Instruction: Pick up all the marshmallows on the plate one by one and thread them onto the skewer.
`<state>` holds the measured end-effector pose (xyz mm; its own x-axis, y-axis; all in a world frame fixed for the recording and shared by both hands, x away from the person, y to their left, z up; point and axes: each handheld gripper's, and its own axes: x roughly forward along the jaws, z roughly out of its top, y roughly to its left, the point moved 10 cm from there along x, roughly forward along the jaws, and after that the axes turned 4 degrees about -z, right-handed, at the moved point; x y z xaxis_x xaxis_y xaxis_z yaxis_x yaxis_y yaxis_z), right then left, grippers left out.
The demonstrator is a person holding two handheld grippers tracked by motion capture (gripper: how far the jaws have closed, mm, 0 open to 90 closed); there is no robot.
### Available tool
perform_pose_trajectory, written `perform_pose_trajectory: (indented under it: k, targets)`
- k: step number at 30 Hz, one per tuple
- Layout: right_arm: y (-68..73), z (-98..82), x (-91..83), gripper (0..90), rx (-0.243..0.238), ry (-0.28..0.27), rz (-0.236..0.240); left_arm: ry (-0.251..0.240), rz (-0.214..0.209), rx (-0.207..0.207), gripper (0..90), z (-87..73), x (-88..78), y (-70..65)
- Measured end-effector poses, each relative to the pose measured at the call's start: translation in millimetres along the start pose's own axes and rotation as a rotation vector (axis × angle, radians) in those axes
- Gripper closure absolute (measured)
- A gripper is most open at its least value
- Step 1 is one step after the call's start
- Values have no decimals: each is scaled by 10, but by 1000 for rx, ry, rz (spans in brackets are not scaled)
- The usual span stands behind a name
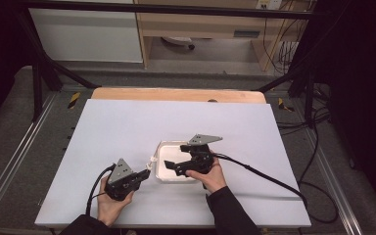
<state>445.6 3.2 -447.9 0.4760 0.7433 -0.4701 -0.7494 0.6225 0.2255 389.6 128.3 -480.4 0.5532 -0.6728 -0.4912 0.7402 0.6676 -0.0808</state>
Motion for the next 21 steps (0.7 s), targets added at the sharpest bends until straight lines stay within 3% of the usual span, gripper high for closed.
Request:
perform_pose_trajectory:
  k: [7,16,21]
  targets:
    - [-333,14,15,153,-71,66,-113,6,-5,-5,886,-11,5,7]
    - [-666,-84,263,282,-51,134,-172,4,-7,-13,886,-12,-3,28]
    - [-770,-140,376,375,-32,153,-177,3,-9,-14,886,-8,-1,27]
